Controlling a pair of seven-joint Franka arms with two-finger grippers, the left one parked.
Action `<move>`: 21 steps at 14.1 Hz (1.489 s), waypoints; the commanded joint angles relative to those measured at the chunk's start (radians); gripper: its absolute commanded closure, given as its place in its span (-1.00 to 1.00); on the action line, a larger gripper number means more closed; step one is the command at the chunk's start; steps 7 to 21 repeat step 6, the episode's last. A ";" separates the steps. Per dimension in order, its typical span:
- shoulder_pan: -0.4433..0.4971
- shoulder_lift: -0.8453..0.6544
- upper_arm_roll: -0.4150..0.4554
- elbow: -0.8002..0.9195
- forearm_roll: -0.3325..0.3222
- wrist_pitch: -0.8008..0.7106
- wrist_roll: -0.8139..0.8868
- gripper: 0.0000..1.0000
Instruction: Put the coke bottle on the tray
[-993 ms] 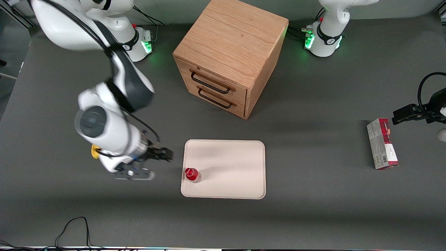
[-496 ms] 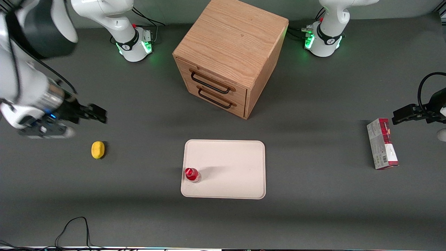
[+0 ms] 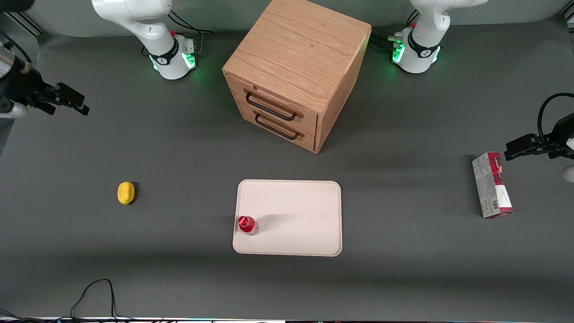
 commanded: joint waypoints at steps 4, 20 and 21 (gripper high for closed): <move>-0.001 -0.002 0.000 -0.001 0.016 0.002 -0.017 -1.00; -0.001 -0.002 0.008 0.007 0.014 0.001 -0.009 -1.00; -0.001 -0.002 0.008 0.007 0.014 0.001 -0.009 -1.00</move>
